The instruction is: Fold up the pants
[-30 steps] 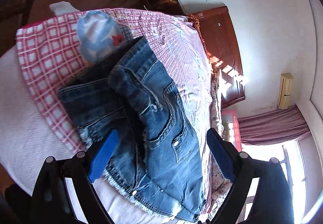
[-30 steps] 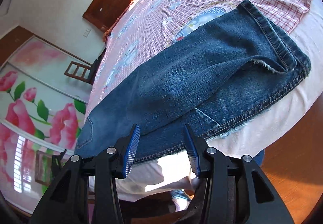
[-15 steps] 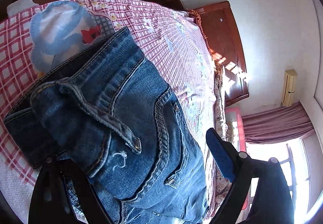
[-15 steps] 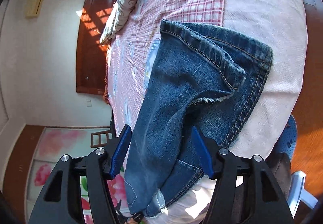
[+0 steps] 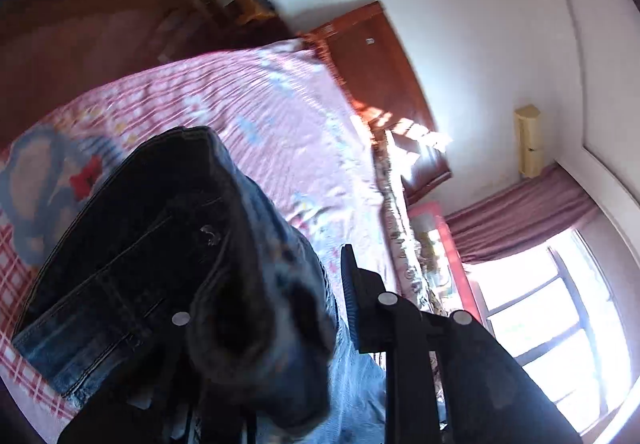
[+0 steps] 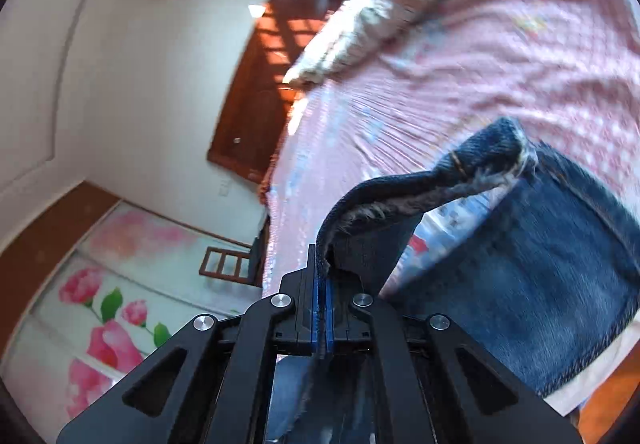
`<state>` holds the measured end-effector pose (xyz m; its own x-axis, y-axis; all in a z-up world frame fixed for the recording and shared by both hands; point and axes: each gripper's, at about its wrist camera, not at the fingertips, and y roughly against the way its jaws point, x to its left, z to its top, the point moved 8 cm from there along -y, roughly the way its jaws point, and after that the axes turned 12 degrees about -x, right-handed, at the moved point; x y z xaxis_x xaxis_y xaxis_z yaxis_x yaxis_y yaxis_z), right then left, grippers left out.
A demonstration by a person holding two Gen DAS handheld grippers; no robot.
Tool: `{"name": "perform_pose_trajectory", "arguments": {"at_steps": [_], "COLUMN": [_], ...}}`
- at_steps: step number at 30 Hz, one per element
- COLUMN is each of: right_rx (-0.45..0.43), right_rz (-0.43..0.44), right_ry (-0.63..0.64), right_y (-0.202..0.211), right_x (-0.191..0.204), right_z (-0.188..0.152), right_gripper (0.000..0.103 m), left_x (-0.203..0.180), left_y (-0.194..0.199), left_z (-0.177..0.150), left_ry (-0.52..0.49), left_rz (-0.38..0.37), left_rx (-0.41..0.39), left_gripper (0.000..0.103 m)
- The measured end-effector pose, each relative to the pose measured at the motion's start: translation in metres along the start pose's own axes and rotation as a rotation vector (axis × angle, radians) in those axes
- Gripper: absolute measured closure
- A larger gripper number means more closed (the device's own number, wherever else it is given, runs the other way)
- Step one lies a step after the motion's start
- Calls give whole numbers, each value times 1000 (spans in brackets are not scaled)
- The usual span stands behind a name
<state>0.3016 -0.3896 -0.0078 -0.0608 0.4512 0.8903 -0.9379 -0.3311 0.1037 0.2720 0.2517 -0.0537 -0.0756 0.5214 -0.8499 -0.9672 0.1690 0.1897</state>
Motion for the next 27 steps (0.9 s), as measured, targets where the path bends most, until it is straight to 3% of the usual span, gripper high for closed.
{"name": "perform_pose_trajectory", "arguments": {"at_steps": [1, 3, 7, 8, 11, 16, 20, 27], "right_rx": [-4, 20, 184, 218, 161, 204, 206, 239], "right_rz": [19, -54, -345, -389, -353, -369, -381, -396], "right_ry": [6, 25, 28, 24, -53, -7, 6, 58], "right_y": [8, 29, 39, 42, 50, 47, 46, 43], "right_x": [5, -20, -125, -143, -149, -144, -142, -135], "right_z": [1, -5, -47, -60, -63, -61, -63, -69], "right_gripper": [102, 102, 102, 102, 102, 102, 102, 102], "left_x": [-5, 10, 101, 116, 114, 104, 110, 116], "left_y": [7, 17, 39, 44, 45, 35, 26, 23], "left_z": [-1, -9, -31, -34, -31, -22, -20, 19], "left_ry": [-38, -75, -33, -16, -22, -4, -52, -78], "left_rz": [-21, 24, 279, 313, 312, 318, 359, 386], "left_rx": [-12, 11, 97, 93, 66, 72, 106, 35], "left_gripper": [84, 84, 83, 88, 90, 90, 90, 90]}}
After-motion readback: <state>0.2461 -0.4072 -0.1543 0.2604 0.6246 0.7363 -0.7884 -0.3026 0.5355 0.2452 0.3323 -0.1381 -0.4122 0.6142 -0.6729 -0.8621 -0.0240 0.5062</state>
